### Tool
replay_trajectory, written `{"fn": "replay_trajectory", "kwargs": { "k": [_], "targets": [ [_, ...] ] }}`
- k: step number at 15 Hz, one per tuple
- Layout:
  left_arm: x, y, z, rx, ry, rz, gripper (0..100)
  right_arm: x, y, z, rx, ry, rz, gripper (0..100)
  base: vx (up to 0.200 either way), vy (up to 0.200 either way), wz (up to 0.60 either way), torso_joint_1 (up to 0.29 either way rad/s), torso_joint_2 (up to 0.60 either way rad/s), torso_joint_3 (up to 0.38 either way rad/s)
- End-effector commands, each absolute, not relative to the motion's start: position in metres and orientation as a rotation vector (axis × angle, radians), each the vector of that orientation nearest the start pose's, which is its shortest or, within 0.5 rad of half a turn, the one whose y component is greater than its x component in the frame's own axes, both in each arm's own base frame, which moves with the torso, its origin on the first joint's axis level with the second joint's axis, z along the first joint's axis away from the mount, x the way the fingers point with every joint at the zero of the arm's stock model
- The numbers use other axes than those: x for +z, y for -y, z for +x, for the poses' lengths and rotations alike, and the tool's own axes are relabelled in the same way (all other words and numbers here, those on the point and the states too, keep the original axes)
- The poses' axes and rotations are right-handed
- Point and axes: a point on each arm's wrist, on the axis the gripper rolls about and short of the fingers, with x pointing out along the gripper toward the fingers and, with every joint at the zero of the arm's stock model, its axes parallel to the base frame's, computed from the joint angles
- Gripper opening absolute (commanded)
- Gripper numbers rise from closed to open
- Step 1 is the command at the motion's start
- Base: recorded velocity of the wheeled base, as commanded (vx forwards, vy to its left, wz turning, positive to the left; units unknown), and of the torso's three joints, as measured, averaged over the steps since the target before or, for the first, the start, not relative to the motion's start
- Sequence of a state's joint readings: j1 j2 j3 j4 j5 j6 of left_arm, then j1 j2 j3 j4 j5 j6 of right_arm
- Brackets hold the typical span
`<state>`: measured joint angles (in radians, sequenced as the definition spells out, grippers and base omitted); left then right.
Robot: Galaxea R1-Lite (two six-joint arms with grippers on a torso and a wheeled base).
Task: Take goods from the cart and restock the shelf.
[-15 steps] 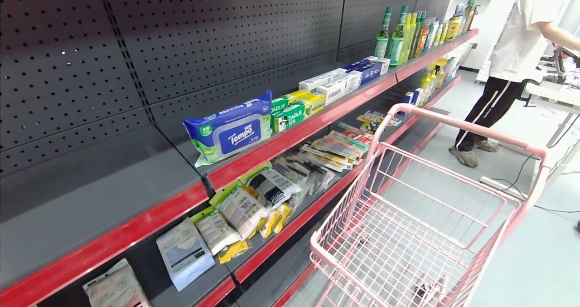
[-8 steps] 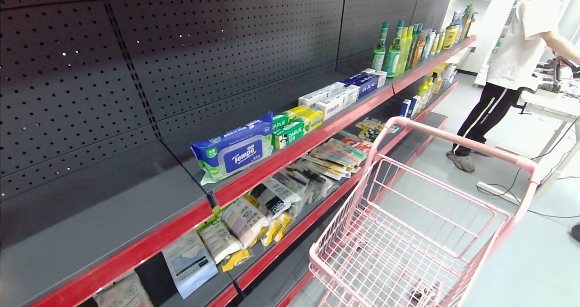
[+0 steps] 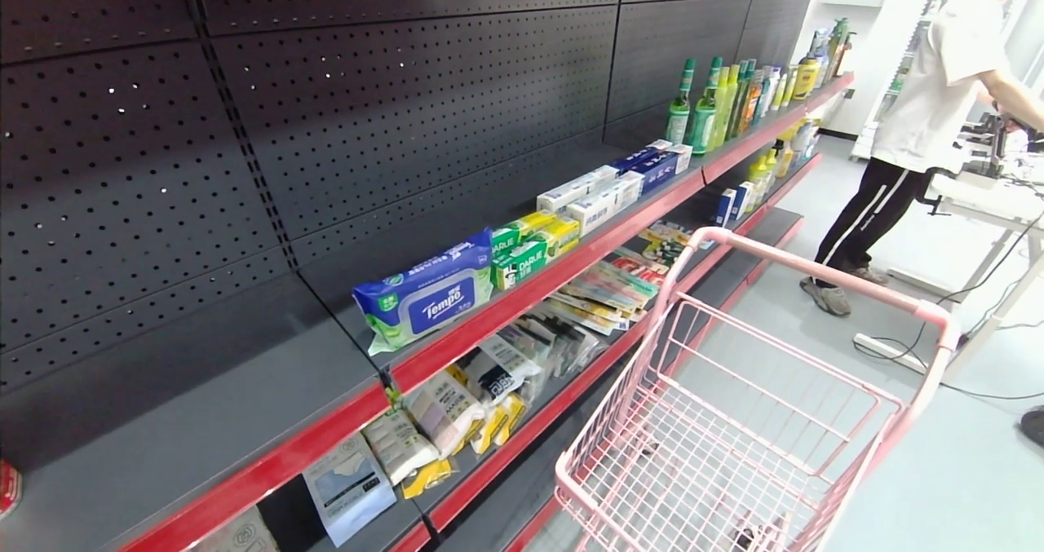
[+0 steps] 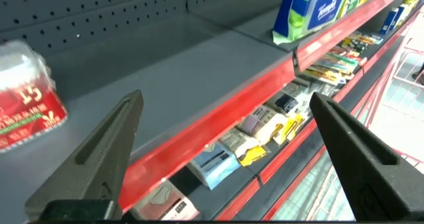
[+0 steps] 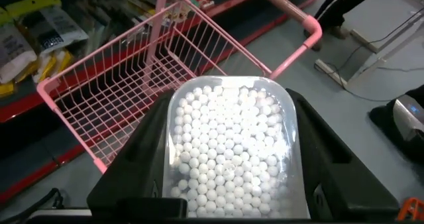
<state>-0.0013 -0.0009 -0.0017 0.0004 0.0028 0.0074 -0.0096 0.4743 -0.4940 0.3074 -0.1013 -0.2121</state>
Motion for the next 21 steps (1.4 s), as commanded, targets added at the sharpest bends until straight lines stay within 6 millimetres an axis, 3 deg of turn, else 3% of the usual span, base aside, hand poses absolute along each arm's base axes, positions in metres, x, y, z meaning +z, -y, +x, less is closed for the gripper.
{"fn": "replay_trajectory", "kwargs": {
  "k": [1, 9, 18, 21],
  "targets": [
    [0.0759, -0.0001, -0.0229, 0.002, 0.002, 0.006, 100, 0.1869, 0.0023, 0.0056, -0.077, -0.303, -0.225, 0, 0.0, 0.0, 0.0, 0.163, -0.36, -0.198],
    [0.0759, -0.0001, -0.0229, 0.002, 0.002, 0.006, 100, 0.1891, 0.0023, 0.0061, -0.075, -0.299, -0.239, 0, 0.0, 0.0, 0.0, 0.154, -0.33, -0.178],
    [0.0759, -0.0001, -0.0229, 0.003, 0.002, 0.006, 100, 0.1916, 0.0025, 0.0104, -0.085, -0.277, -0.272, 0, 0.0, 0.0, 0.0, 0.067, -0.15, -0.077],
    [0.0759, -0.0001, -0.0229, 0.003, 0.002, 0.006, 100, 0.1916, 0.0025, 0.0107, -0.083, -0.278, -0.28, 0, 0.0, 0.0, 0.6, 0.002, 0.0, -0.004]
  ]
}}
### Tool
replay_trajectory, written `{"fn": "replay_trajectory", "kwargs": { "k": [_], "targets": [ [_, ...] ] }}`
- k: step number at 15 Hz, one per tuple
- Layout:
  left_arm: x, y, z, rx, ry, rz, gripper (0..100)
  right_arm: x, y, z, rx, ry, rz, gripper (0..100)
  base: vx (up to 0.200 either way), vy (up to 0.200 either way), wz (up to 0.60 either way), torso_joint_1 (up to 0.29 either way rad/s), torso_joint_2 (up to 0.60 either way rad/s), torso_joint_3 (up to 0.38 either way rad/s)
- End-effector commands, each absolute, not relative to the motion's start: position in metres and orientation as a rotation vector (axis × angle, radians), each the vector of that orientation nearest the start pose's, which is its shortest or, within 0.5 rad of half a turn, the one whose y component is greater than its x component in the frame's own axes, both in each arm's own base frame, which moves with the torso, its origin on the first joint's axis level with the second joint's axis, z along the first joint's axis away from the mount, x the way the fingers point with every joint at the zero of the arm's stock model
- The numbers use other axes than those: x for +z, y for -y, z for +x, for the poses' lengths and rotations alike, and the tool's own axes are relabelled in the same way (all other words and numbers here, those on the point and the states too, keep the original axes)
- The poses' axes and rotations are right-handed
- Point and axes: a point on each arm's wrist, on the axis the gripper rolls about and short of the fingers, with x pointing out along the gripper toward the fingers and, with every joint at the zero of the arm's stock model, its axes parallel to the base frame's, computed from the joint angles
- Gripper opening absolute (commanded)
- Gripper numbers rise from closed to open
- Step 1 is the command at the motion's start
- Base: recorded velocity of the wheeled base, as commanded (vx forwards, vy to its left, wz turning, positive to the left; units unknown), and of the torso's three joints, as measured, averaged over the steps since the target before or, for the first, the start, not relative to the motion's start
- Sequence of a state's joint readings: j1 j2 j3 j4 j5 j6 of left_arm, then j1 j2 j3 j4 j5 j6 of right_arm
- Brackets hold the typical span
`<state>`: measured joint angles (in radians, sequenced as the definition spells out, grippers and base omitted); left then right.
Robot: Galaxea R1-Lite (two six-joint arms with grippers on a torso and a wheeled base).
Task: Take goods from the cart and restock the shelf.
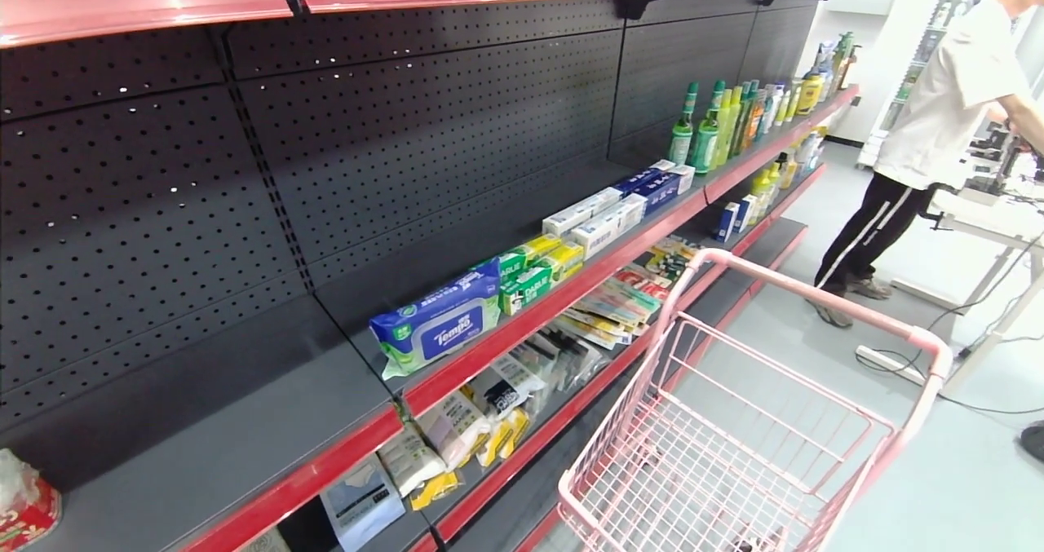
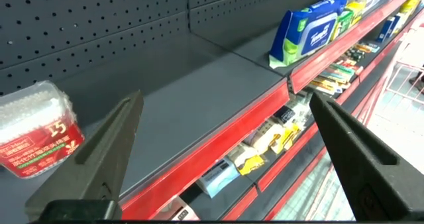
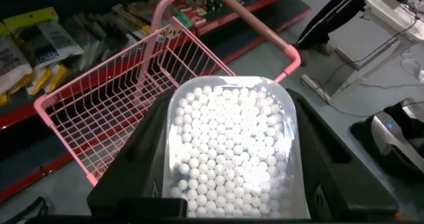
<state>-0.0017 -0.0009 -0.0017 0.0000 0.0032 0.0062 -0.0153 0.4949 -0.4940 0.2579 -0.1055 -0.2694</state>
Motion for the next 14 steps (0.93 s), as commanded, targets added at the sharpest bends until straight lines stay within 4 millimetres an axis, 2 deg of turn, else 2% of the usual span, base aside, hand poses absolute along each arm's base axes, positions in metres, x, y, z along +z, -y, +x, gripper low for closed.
{"fn": "replay_trajectory", "kwargs": {
  "k": [1, 14],
  "targets": [
    [0.0759, -0.0001, -0.0229, 0.003, 0.002, 0.006, 100, 0.1916, 0.0025, 0.0107, -0.083, -0.278, -0.28, 0, 0.0, 0.0, 0.6, -0.002, -0.01, 0.002],
    [0.0759, -0.0001, -0.0229, 0.003, 0.002, 0.006, 100, 0.1913, 0.0024, 0.0108, -0.077, -0.278, -0.288, 0, 0.0, 0.0, 0.6, 0.003, 0.0, 0.003]
  ]
}}
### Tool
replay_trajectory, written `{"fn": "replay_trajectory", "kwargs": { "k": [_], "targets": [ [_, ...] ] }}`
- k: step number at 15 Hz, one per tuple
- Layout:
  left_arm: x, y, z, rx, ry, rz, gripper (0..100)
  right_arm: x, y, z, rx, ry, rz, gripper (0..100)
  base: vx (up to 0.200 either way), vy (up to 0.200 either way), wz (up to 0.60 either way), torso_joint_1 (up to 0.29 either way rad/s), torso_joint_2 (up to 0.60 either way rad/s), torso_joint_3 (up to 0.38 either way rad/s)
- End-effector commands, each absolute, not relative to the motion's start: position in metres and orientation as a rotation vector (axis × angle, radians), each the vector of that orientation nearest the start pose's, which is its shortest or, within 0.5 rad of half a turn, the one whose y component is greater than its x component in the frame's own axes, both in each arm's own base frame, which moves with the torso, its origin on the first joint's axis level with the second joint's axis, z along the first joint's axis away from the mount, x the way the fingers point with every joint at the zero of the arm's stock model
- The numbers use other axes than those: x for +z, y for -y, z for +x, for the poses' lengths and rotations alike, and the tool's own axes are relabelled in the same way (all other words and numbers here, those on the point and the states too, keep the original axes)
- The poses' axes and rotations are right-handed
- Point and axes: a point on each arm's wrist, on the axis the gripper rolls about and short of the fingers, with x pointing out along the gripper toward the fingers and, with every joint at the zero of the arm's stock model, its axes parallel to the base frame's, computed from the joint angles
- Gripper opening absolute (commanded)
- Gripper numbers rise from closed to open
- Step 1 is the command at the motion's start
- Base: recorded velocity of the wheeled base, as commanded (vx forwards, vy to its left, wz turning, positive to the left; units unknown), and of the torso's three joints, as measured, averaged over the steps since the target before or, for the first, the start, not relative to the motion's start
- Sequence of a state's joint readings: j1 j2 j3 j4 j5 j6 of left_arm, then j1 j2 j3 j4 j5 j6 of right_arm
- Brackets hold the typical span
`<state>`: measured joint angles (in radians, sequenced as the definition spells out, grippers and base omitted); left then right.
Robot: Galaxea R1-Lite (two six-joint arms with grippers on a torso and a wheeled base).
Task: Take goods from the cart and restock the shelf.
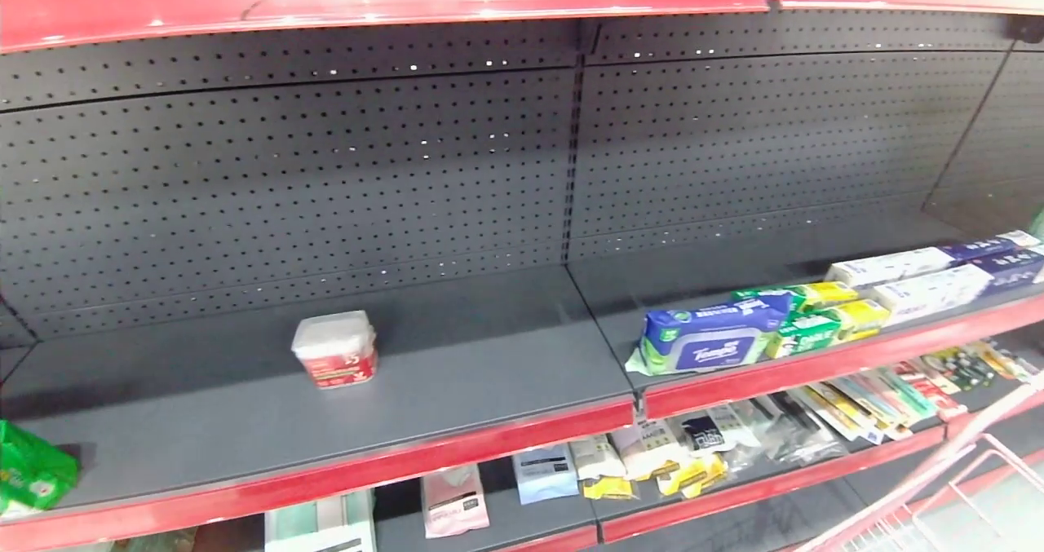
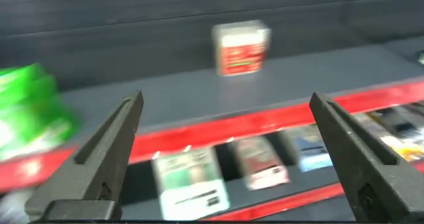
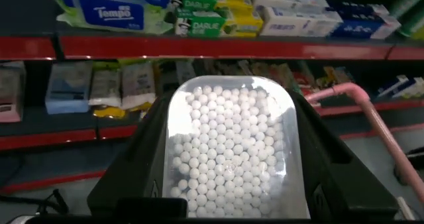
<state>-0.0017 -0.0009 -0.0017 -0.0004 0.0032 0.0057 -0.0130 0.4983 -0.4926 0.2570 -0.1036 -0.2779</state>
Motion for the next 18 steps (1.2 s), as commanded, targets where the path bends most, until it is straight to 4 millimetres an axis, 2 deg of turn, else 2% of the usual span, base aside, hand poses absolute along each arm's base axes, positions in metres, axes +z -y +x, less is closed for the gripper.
{"fn": "replay_trajectory", "kwargs": {
  "k": [1, 7, 12, 16, 17, 18],
  "targets": [
    [0.076, 0.0, -0.023, 0.003, 0.003, 0.006, 100, 0.191, 0.002, 0.011, -0.075, -0.278, -0.289, 0, 0.0, 0.0, 0.6, 0.002, 0.0, -0.002],
    [0.076, 0.0, -0.023, 0.002, 0.002, 0.006, 100, 0.193, 0.002, 0.008, -0.067, -0.26, -0.314, 0, 0.0, 0.0, 0.6, 0.005, 0.0, 0.002],
    [0.076, 0.0, -0.022, -0.002, -0.005, 0.009, 100, 0.194, 0.002, -0.006, -0.068, -0.185, -0.305, 0, 0.0, 0.0, 0.0, 0.0, 0.0, 0.0],
    [0.078, 0.001, -0.023, -0.054, 0.009, 0.039, 100, 0.183, 0.002, -0.04, -0.079, -0.026, -0.293, 0, 0.0, 0.0, 0.0, 0.0, 0.0, 0.0],
    [0.105, 0.002, -0.023, -0.086, 0.019, 0.041, 100, 0.178, 0.002, -0.044, -0.051, 0.0, -0.29, 0, 0.0, 0.0, 0.0, 0.0, 0.0, 0.0],
    [0.144, 0.002, -0.009, -0.086, -0.032, 0.009, 100, 0.176, 0.003, -0.046, -0.054, 0.009, -0.291, 0, 0.0, 0.0, 0.0, 0.0, 0.0, 0.0]
  ]
}}
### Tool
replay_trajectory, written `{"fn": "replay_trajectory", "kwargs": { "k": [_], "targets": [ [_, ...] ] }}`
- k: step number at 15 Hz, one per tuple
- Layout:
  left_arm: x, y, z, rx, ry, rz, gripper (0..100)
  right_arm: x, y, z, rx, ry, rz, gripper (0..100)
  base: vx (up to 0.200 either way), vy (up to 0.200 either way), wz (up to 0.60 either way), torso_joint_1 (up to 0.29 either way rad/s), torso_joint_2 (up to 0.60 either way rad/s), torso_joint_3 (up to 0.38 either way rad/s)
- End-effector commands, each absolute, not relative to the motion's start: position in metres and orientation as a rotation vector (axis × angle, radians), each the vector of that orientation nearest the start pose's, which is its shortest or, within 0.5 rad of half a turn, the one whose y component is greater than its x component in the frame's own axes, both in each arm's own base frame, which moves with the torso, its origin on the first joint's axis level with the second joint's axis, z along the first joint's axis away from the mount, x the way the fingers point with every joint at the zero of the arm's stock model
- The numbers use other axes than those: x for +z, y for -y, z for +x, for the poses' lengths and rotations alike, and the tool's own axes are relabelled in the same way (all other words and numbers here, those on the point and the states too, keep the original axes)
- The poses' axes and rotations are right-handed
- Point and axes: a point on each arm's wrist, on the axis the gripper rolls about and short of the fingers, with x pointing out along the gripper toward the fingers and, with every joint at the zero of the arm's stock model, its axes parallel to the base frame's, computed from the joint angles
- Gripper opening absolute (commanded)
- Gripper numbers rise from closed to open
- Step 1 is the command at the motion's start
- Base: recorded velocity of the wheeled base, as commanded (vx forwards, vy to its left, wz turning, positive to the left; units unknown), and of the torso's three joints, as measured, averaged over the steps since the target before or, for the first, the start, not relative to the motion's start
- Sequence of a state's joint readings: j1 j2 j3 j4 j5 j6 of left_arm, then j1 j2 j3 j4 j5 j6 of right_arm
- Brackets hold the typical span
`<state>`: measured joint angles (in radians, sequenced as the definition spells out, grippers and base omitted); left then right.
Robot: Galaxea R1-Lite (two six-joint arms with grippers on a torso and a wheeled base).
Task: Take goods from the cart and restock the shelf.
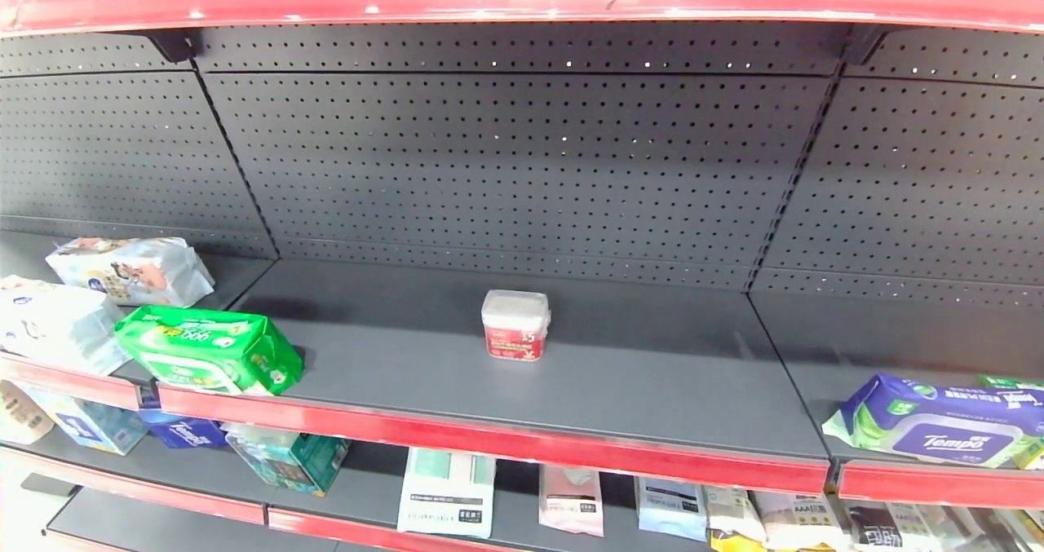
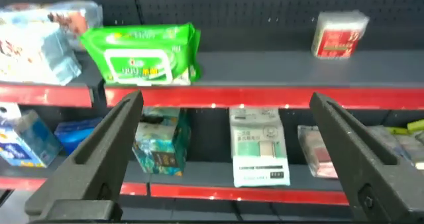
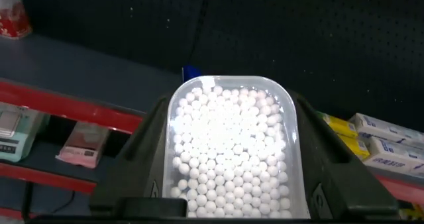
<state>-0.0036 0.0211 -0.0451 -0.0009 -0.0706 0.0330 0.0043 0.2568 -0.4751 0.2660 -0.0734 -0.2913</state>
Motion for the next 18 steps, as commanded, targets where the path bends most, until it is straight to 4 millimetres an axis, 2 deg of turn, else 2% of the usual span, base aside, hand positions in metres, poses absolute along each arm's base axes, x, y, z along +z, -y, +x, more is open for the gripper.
{"fn": "replay_trajectory", "kwargs": {
  "k": [1, 2, 3, 4, 6, 9, 10, 11, 14, 16, 17, 18],
  "targets": [
    [0.18, 0.002, 0.008, -0.083, -0.049, -0.074, 100, 0.174, 0.003, -0.047, -0.064, 0.011, -0.29, 0, 0.0, 0.0, 0.0, 0.0, 0.0, 0.0],
    [0.212, 0.001, 0.047, -0.054, -0.093, -0.137, 100, 0.172, 0.002, -0.048, -0.07, 0.019, -0.288, 0, 0.0, 0.0, 0.0, 0.0, 0.0, 0.0],
    [0.211, 0.0, 0.063, -0.025, -0.137, -0.115, 100, 0.17, 0.002, -0.047, -0.069, 0.015, -0.287, 0, 0.0, 0.0, 0.0, 0.0, 0.0, 0.0],
    [0.204, -0.001, 0.083, -0.019, -0.212, -0.026, 100, 0.166, 0.003, -0.048, -0.056, 0.016, -0.258, 0, 0.0, 0.0, 0.0, 0.0, 0.0, 0.0],
    [0.189, -0.001, 0.109, -0.058, -0.341, 0.058, 100, 0.158, 0.002, -0.053, -0.082, 0.035, -0.208, 0, 0.0, 0.0, 0.0, 0.0, 0.0, 0.0],
    [0.167, 0.003, 0.165, -0.293, -0.432, 0.09, 100, 0.154, 0.003, -0.058, -0.114, 0.059, -0.21, 0, 0.0, 0.0, 0.0, 0.0, 0.0, 0.0],
    [0.166, 0.003, 0.169, -0.306, -0.432, 0.099, 100, 0.154, 0.003, -0.058, -0.116, 0.059, -0.21, 0, 0.0, 0.0, 0.0, 0.0, 0.0, 0.0],
    [0.152, 0.003, 0.203, -0.409, -0.437, 0.185, 100, 0.154, 0.003, -0.058, -0.127, 0.057, -0.215, 0, 0.0, 0.0, 0.0, 0.0, 0.0, 0.0],
    [0.142, 0.008, 0.257, -0.665, -0.38, 0.302, 100, 0.155, 0.002, -0.056, -0.148, 0.039, -0.263, 0, 0.0, 0.0, 0.0, 0.0, 0.0, 0.0],
    [0.139, 0.02, 0.289, -0.805, -0.331, 0.31, 100, 0.152, 0.002, -0.055, -0.152, 0.032, -0.273, 0, 0.0, 0.0, 0.0, 0.0, 0.0, 0.0],
    [0.138, 0.022, 0.295, -0.838, -0.319, 0.305, 100, 0.152, 0.002, -0.055, -0.156, 0.029, -0.274, 0, 0.0, 0.0, 0.0, 0.0, 0.0, 0.0],
    [0.134, 0.034, 0.315, -0.948, -0.287, 0.28, 100, 0.151, 0.001, -0.054, -0.169, 0.021, -0.278, 0, 0.0, 0.0, 0.0, 0.0, 0.0, 0.0]
  ]
}}
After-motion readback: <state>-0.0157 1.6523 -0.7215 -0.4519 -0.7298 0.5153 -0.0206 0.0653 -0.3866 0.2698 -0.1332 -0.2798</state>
